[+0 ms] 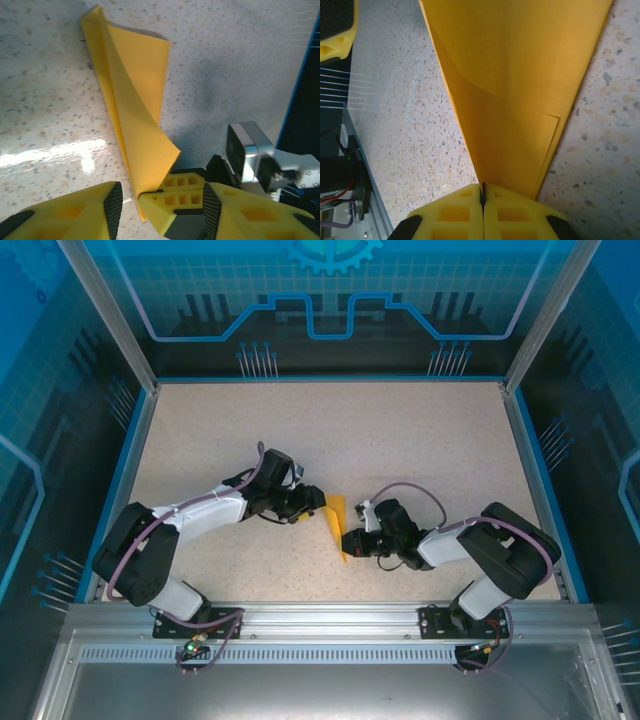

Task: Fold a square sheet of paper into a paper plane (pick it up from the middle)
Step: Fold the wing for the fifth time at the center of the table.

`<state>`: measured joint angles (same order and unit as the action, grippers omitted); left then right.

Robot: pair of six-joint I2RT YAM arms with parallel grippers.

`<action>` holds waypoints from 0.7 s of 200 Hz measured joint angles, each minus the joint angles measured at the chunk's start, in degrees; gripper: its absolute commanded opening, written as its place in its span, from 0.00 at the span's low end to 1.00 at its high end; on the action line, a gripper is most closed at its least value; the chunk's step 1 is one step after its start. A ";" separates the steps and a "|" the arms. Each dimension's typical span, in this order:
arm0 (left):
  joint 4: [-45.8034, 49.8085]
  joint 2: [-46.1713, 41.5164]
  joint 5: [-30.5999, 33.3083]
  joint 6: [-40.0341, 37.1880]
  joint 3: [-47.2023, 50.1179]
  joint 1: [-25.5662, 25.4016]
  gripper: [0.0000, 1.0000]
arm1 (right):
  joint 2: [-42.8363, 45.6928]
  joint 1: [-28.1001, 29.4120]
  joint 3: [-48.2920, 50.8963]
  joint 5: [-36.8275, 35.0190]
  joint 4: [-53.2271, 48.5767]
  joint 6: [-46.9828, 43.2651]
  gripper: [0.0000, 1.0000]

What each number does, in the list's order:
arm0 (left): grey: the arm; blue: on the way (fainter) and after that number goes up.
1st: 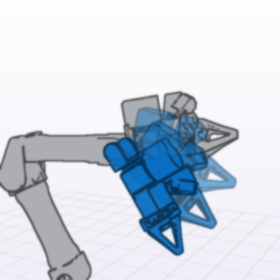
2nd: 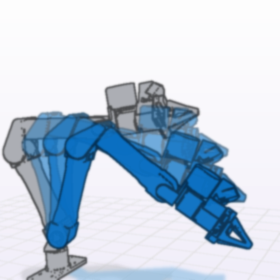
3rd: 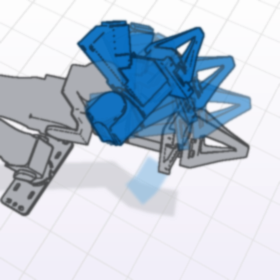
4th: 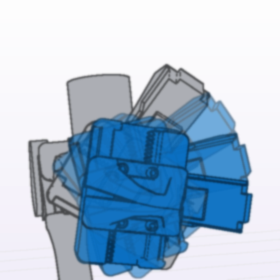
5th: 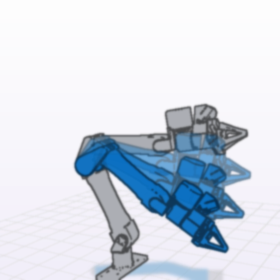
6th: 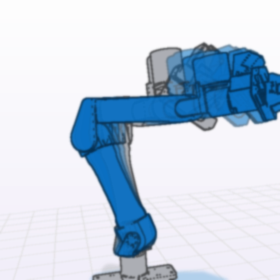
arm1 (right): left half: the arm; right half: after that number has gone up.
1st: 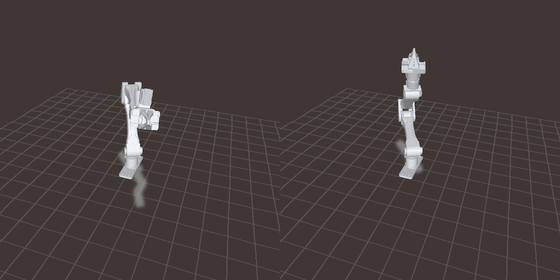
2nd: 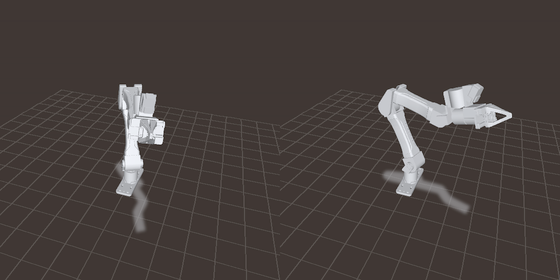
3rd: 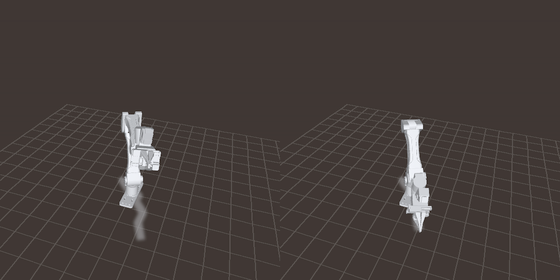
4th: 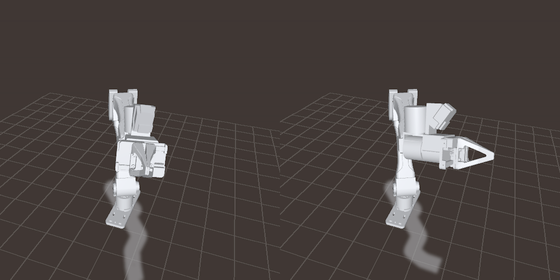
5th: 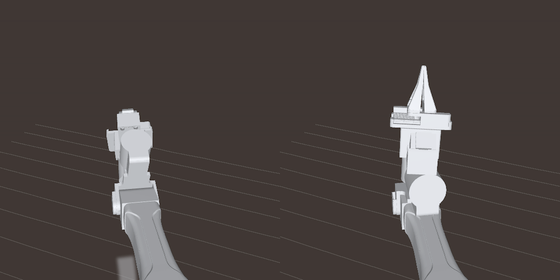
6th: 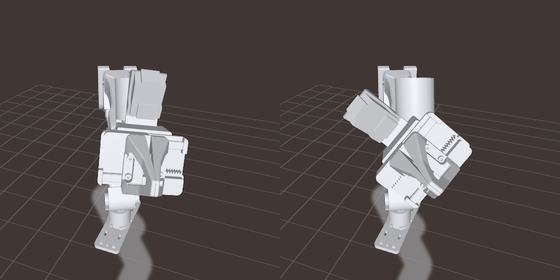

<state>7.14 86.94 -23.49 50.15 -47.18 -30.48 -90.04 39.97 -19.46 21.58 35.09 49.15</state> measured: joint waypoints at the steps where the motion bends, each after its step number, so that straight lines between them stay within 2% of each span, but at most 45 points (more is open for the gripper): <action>1: -0.26 0.00 -0.15 0.09 0.00 0.00 0.48 | 0.00 -0.04 0.00 0.04 0.04 0.04 0.06; 90: -9.16 3.56 -6.36 0.39 0.79 -1.33 0.46 | -4.31 -3.82 -0.42 6.86 3.78 5.75 0.06; 140: -13.09 7.04 -7.50 0.26 1.27 -3.08 0.46 | -5.90 -5.27 -0.42 9.86 5.73 7.91 0.06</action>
<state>-5.96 93.97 -30.98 50.41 -45.91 -33.56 -95.94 34.70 -19.88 31.44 40.82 57.06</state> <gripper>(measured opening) 0.458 0.064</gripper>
